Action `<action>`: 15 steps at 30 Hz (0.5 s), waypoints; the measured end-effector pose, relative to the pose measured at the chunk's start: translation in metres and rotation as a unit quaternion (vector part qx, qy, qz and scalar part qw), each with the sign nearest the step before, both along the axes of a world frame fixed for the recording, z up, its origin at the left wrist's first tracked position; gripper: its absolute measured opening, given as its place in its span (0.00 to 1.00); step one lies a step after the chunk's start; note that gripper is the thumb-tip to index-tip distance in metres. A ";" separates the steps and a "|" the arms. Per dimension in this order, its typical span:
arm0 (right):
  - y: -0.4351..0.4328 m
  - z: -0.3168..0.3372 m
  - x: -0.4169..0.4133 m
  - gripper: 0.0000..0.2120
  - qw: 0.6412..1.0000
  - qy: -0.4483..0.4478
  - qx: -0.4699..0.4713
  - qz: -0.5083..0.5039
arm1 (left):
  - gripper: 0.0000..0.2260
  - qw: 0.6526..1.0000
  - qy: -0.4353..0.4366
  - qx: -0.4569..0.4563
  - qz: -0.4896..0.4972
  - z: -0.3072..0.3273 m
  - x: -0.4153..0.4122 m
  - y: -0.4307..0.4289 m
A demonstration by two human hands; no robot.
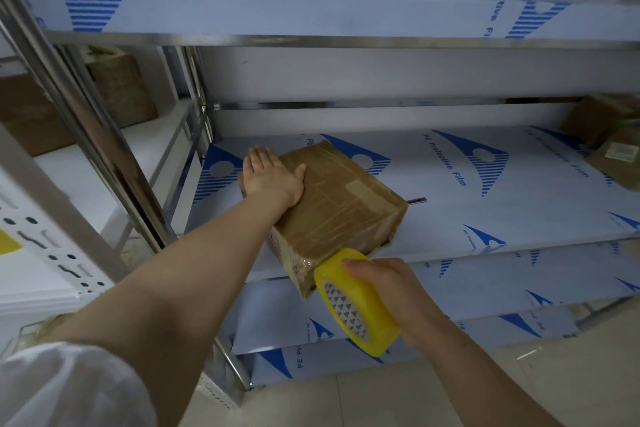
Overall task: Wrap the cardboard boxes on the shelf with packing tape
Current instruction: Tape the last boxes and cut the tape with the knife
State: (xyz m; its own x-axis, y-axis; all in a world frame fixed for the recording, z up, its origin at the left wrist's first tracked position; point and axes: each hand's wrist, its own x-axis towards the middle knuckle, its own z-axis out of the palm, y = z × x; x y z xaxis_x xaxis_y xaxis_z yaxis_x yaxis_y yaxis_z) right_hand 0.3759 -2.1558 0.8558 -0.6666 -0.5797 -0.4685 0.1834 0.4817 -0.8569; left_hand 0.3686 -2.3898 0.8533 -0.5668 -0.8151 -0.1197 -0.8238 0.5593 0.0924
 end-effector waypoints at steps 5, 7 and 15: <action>0.000 0.000 0.000 0.09 1.000 -0.002 -0.015 0.005 | 0.44 0.998 -0.016 0.017 -0.056 -0.010 0.002 0.055; 0.001 0.002 0.002 0.08 1.000 -0.006 -0.025 0.001 | 0.44 0.999 -0.006 0.015 -0.046 -0.007 0.003 0.057; 0.000 0.005 0.007 0.07 0.999 -0.012 -0.033 -0.004 | 0.38 0.992 0.007 0.047 -0.117 -0.010 0.016 0.087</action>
State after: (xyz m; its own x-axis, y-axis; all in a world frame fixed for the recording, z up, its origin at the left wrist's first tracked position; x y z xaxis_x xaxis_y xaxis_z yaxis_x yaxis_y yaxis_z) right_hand 0.3826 -2.1554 0.8606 -0.6604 -0.6048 -0.4451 0.2083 0.4220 -0.8823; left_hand 0.3847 -2.3033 0.8431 -0.7414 -0.6465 -0.1799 -0.6706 0.7235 0.1636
